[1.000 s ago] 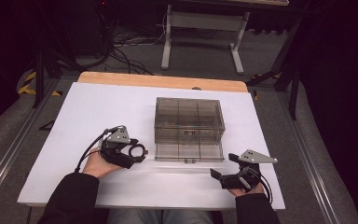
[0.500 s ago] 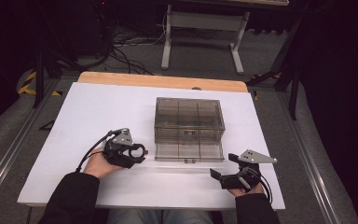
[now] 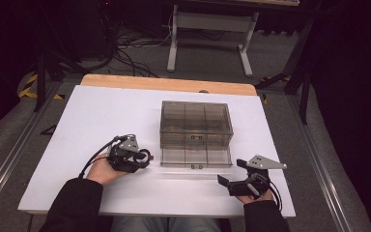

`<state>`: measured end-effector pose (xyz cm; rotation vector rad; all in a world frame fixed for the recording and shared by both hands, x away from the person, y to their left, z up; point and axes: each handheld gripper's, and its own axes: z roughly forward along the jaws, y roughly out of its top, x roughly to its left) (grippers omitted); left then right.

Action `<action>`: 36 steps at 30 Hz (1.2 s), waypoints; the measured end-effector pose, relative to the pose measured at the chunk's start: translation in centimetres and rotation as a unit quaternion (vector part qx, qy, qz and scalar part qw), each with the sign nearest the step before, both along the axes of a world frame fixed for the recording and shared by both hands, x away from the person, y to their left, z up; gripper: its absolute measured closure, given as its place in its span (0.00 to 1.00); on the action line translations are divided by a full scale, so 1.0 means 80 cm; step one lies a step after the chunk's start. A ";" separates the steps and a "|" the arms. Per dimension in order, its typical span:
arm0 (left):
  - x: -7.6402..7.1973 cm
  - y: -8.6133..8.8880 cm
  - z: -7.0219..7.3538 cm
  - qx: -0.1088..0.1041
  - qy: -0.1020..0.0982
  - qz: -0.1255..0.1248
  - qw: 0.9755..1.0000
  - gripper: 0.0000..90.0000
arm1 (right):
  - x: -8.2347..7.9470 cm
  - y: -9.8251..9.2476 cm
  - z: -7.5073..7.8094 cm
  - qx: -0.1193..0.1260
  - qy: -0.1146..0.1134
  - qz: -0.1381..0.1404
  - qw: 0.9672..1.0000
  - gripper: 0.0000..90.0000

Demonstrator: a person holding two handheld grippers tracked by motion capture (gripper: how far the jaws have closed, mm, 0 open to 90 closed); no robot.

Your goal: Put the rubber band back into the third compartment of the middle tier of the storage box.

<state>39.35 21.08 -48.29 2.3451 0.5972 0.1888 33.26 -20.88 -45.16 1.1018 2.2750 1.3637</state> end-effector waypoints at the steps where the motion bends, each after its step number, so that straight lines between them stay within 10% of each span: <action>1: 0.000 0.000 0.000 0.000 0.000 0.000 1.000 0.72 | 0.000 0.000 0.000 0.000 0.000 0.000 1.000 0.01; 36: 0.002 -0.001 -0.002 0.021 0.007 0.003 1.000 0.96 | -0.001 0.000 0.001 0.000 -0.002 -0.002 1.000 0.01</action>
